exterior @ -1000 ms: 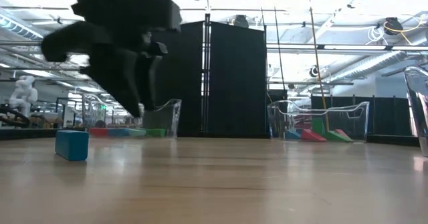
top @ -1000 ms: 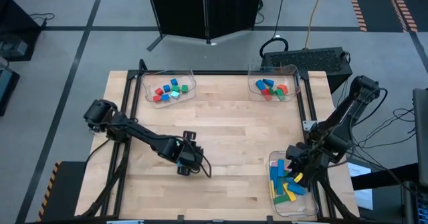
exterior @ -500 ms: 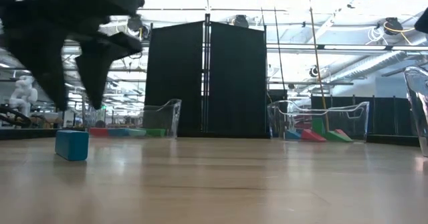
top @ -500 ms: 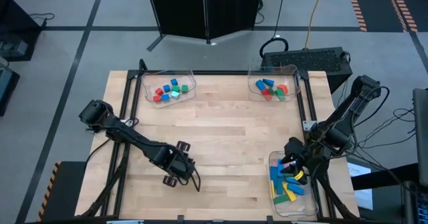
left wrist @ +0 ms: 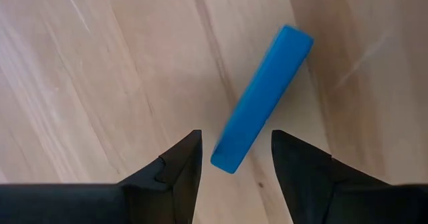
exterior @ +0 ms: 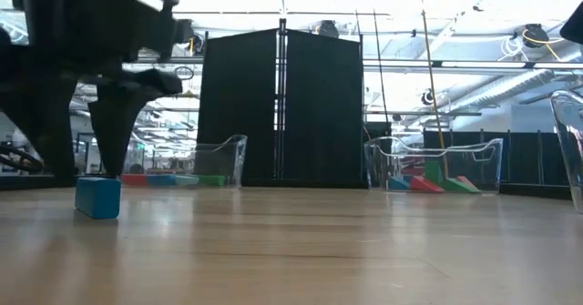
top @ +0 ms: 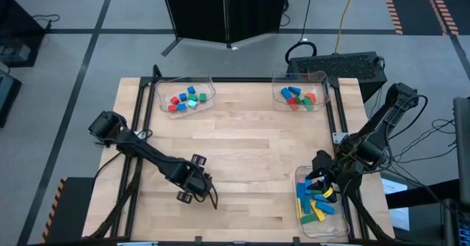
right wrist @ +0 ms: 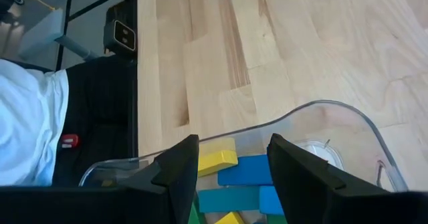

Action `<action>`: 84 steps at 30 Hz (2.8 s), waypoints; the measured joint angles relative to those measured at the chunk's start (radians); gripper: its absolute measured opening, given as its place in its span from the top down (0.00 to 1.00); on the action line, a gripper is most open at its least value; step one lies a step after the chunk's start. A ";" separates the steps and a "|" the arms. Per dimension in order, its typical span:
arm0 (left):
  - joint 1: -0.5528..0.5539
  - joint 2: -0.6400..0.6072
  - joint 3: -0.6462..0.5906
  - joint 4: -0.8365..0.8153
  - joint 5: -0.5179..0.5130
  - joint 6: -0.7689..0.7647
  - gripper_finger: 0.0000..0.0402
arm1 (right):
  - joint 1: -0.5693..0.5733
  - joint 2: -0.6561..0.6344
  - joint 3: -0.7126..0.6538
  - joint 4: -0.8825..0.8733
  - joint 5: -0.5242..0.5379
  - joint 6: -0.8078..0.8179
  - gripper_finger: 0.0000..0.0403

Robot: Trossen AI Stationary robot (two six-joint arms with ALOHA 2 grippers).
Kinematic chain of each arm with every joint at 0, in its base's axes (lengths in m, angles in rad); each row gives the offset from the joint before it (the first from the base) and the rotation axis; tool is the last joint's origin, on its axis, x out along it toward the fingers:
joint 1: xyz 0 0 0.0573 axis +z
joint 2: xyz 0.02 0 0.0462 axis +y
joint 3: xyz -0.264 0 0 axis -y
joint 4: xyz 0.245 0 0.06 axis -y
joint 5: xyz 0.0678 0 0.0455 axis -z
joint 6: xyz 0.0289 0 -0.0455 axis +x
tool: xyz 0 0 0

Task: Sort blocks by size
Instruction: Put the blue rectangular block into the bottom right transparent bin

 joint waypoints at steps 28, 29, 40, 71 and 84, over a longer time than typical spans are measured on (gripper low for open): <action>0.035 0.034 -0.006 0.105 -0.110 -0.008 0.92 | 0.000 0.025 0.000 0.016 0.184 -0.006 0.57; 0.035 0.034 -0.005 0.105 -0.148 -0.008 0.92 | 0.000 0.031 0.000 0.017 0.211 -0.013 0.57; 0.098 0.034 0.039 0.327 -0.295 0.025 0.89 | -0.053 0.119 0.000 0.226 0.363 -0.194 0.57; 0.277 0.034 0.052 0.838 -0.008 0.053 0.88 | -0.315 0.404 0.000 0.711 0.333 -0.644 0.57; 0.274 0.034 0.052 0.873 -0.008 0.106 0.88 | -0.386 0.423 0.000 0.723 0.231 -0.632 0.57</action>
